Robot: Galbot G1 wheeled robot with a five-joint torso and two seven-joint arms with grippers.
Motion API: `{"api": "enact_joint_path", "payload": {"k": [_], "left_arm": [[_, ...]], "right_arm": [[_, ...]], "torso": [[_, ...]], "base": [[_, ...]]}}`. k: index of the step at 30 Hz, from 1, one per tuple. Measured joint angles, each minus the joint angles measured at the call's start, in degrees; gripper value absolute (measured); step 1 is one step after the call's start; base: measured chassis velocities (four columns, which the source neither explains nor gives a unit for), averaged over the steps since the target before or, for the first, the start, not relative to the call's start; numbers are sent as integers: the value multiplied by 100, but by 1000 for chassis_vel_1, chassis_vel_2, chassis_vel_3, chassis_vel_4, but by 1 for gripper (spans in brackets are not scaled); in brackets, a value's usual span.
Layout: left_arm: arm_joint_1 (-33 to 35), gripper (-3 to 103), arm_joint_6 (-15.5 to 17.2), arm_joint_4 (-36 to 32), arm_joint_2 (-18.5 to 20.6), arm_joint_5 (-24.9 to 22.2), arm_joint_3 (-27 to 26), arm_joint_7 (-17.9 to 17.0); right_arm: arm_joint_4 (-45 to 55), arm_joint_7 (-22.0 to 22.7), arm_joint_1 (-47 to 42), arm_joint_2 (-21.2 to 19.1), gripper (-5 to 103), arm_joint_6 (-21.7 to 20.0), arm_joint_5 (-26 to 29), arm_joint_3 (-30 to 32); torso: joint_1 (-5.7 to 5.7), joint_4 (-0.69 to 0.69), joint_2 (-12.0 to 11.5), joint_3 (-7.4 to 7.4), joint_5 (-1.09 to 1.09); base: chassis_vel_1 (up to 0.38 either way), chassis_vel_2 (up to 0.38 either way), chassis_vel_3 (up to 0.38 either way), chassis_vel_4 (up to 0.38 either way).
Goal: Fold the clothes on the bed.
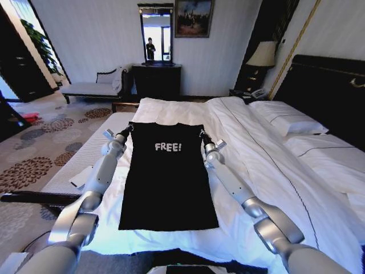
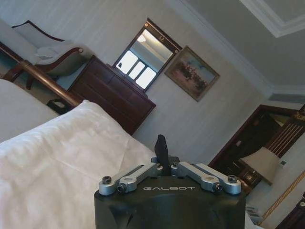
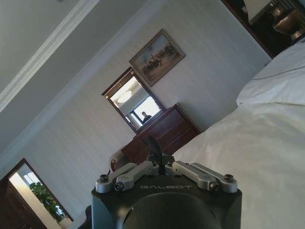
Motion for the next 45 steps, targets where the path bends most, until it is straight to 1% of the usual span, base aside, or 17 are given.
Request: {"api": "enact_joint_path", "payload": {"k": [9, 11, 15, 19, 20, 23, 25, 27, 29, 30, 33, 34, 37, 38, 42, 43, 45], "left_arm": [[-16, 1, -17, 93, -63, 84, 76, 38], [84, 1, -18, -77, -33, 53, 31, 38], [342, 1, -19, -474, 111, -108, -46, -15], [1031, 1, -19, -1230, 379, -317, -143, -126], [1031, 1, -19, -1230, 379, -317, -143, -126], [1697, 1, -19, -1915, 559, -395, -284, -166], [1799, 1, -20, -2028, 587, -403, -311, -173], [2359, 1, -48, -2628, 728, -442, -475, -199], [2758, 1, -70, -3032, 825, -489, -592, -235], [2758, 1, -70, -3032, 825, -489, -592, -235], [3467, 1, -102, -3602, 980, -485, -772, -270], [3467, 1, -102, -3602, 980, -485, -772, -270], [4074, 1, -129, -4071, 1077, -457, -999, -326], [4074, 1, -129, -4071, 1077, -457, -999, -326], [4795, 1, -147, -4724, 1219, -497, -1332, -412], [4795, 1, -147, -4724, 1219, -497, -1332, -412], [5282, 1, -165, -5128, 1317, -468, -1502, -433]], "right_arm": [[-459, -143, 222, 130, 1, 0, -4, -119], [-391, -146, 213, 115, 1, 0, 16, -117], [-83, -92, 45, -5, 1, 0, 71, -92], [609, 197, -475, -371, 1, -66, 109, -67], [609, 197, -475, -371, 1, -66, 109, -67], [1315, 470, -931, -859, 1, -155, 170, -1], [1423, 501, -1005, -932, 1, -160, 179, 18], [1937, 641, -1401, -1278, 1, -186, 206, 121], [2264, 746, -1700, -1455, 1, -192, 197, 212], [2264, 746, -1700, -1455, 1, -192, 197, 212], [2681, 935, -2147, -1588, 1, -183, 92, 326], [2681, 935, -2147, -1588, 1, -183, 92, 326], [3098, 1148, -2545, -1599, 1, -148, 20, 435], [3098, 1148, -2545, -1599, 1, -148, 20, 435], [3793, 1411, -3111, -1621, 1, -138, -95, 540], [3793, 1411, -3111, -1621, 1, -138, -95, 540], [4183, 1537, -3433, -1688, 1, -154, -204, 604]], "torso": [[0, 0, 0, 1, 1], [1, -3, 0, 0, 0], [0, 1, 0, -1, 0], [0, 2, 0, -1, 0], [0, 2, 0, -1, 0], [0, -1, 0, -1, 0], [-1, -1, 0, -1, -1], [-2, -1, 0, -2, 1], [-2, -1, 0, -2, 0], [-2, -1, 0, -2, 0], [-2, 0, 0, -1, 0], [-2, 0, 0, -1, 0], [-2, 1, 0, -1, -1], [-2, 1, 0, -1, -1], [-1, 1, 0, -1, 0], [-1, 1, 0, -1, 0], [0, 0, 1, -2, 0]], "base": [[0, 0, 0, 0], [0, 0, 0, 0], [0, 0, 0, 0], [0, 0, 0, 0], [0, 0, 0, 0], [0, 0, 0, 0], [0, 0, 0, 0], [0, 0, 0, 0], [0, 0, 0, 0], [0, 0, 0, 0], [0, 0, 0, 0], [0, 0, 0, 0], [0, 0, 0, 0], [0, 0, 0, 0], [0, 0, 0, 0], [0, 0, 0, 0], [0, 0, 0, 0]]}}
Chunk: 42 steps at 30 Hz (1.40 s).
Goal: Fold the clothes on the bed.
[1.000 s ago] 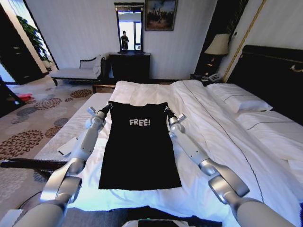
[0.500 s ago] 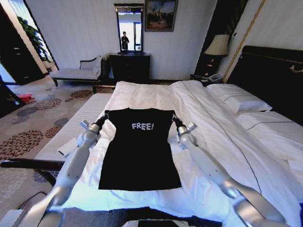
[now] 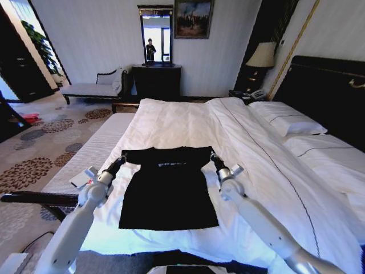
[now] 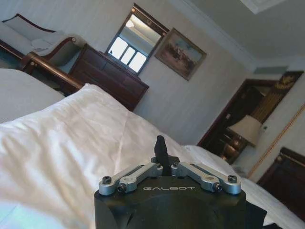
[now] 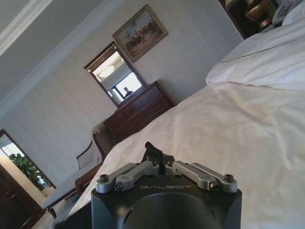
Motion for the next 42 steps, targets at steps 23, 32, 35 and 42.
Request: {"api": "enact_joint_path", "payload": {"k": [23, 32, 35, 42], "left_arm": [[1810, 1, -146, -585, -108, 1017, -506, 85], [1915, 1, -202, -433, -369, 1224, -471, 126], [1920, 1, -202, -394, -373, 1242, -460, 130], [1923, 1, -201, -297, -441, 1380, -345, 114]], "right_arm": [[972, 461, -2030, -20, 1, 145, -919, 443], [1020, 492, -2609, 150, 1, 320, -1244, 422], [969, 492, -2706, 193, 1, 334, -1321, 404], [839, 571, -2755, 312, 1, 342, -1431, 348]], "torso": [[1, 0, -1, 1, 0], [0, -1, -1, 1, 0], [0, 0, -1, 1, 0], [1, 0, 0, 2, 0]], "base": [[0, 0, 0, 0], [0, 0, 0, 0], [0, 0, 0, 0], [0, 0, 0, 0]]}}
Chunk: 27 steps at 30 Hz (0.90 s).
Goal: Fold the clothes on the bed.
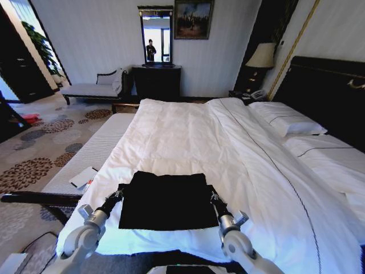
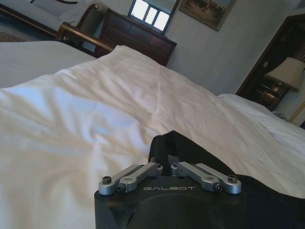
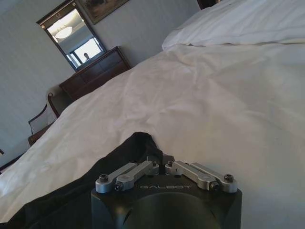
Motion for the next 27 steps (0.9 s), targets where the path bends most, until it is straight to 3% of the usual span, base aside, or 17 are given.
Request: {"api": "enact_joint_path", "payload": {"k": [5, 9, 13, 14, 16, 19, 21, 22, 26, 27], "left_arm": [[71, 1, -75, -89, -63, 90, 21, 95], [244, 0, -326, -306, -83, 153, -168, 448], [264, 16, -473, -625, -120, -58, -628, 605], [210, 22, -474, -714, -118, -185, -767, 598], [107, 28, -438, -798, -99, -371, -899, 536], [-306, 38, -225, -829, -6, -880, -1045, 287], [-646, 49, -41, -657, 58, -1098, -989, 55], [-646, 49, -41, -657, 58, -1098, -989, 55], [-1231, 66, 293, 78, 96, -1129, -480, -183], [-1231, 66, 293, 78, 96, -1129, -480, -183]], "right_arm": [[22, 129, 5, 32, -3, -19, -123, -11], [259, 282, -49, 19, 13, -73, -336, 40], [775, 388, -51, -9, 29, -101, -322, 284], [906, 426, -23, -19, 29, -114, -276, 366], [1054, 491, 52, -34, 34, -137, -191, 488], [1129, 673, 334, -62, 50, -189, 87, 700], [973, 789, 582, -62, 56, -216, 235, 764], [973, 789, 582, -62, 56, -216, 235, 764], [482, 870, 1040, 11, 78, -246, 343, 688], [482, 870, 1040, 11, 78, -246, 343, 688]], "torso": [[0, 0, 0, 0, 0], [0, -1, 0, 1, 0], [0, 1, 0, 0, 0], [0, 1, 0, 0, 0], [0, 1, 0, 0, 0], [0, -1, 0, 0, 0], [0, -1, 0, 0, 1], [0, -1, 0, 0, 1], [1, -1, -1, 1, 0], [1, -1, -1, 1, 0]], "base": [[0, 0, 0, 0], [0, 0, 0, 0], [0, 0, 0, 0], [0, 0, 0, 0], [0, 0, 0, 0], [0, 0, 0, 0], [0, 0, 0, 0], [0, 0, 0, 0], [0, 0, 0, 0], [0, 0, 0, 0]]}}
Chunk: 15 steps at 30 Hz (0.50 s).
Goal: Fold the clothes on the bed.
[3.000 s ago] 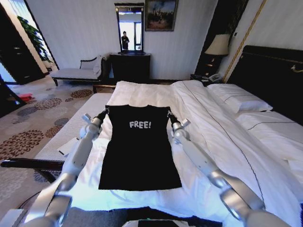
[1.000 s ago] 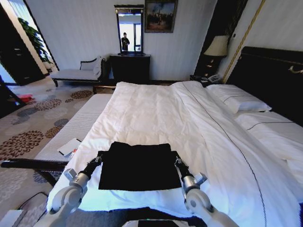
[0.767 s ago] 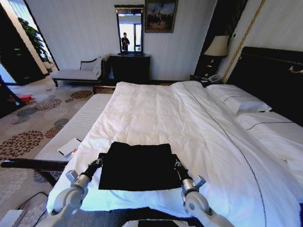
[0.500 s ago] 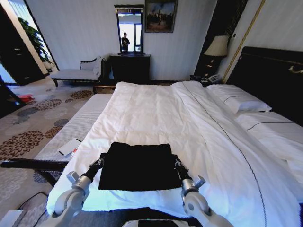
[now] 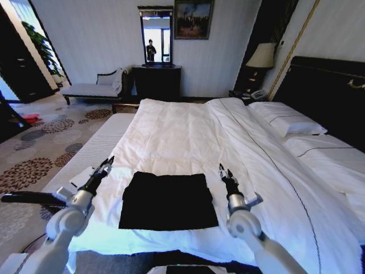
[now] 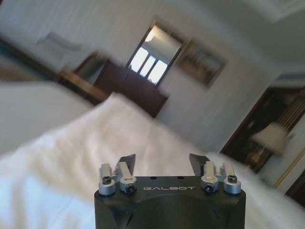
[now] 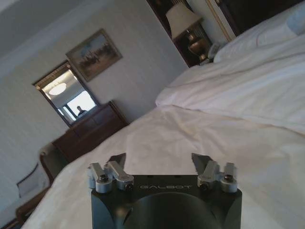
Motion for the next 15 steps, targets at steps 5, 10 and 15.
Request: {"api": "enact_joint_path", "payload": {"k": [5, 10, 15], "left_arm": [[-506, 81, 361, 959, -104, 12, 380, 72], [-805, 99, 682, 1451, -225, -324, 514, 381], [-915, 100, 917, 1702, -362, -462, 578, 642]], "right_arm": [[-367, 11, 236, 110, 94, -18, -2, -209], [-636, 11, 405, 219, 100, -29, -24, -320], [-765, 18, 523, 302, 100, -42, -26, -394]], "torso": [[0, 1, 0, 0, -1], [0, 1, 0, 0, 1], [0, 1, 0, 0, 1]], "base": [[0, 0, 0, 0], [0, 0, 0, 0], [0, 0, 0, 0]]}}
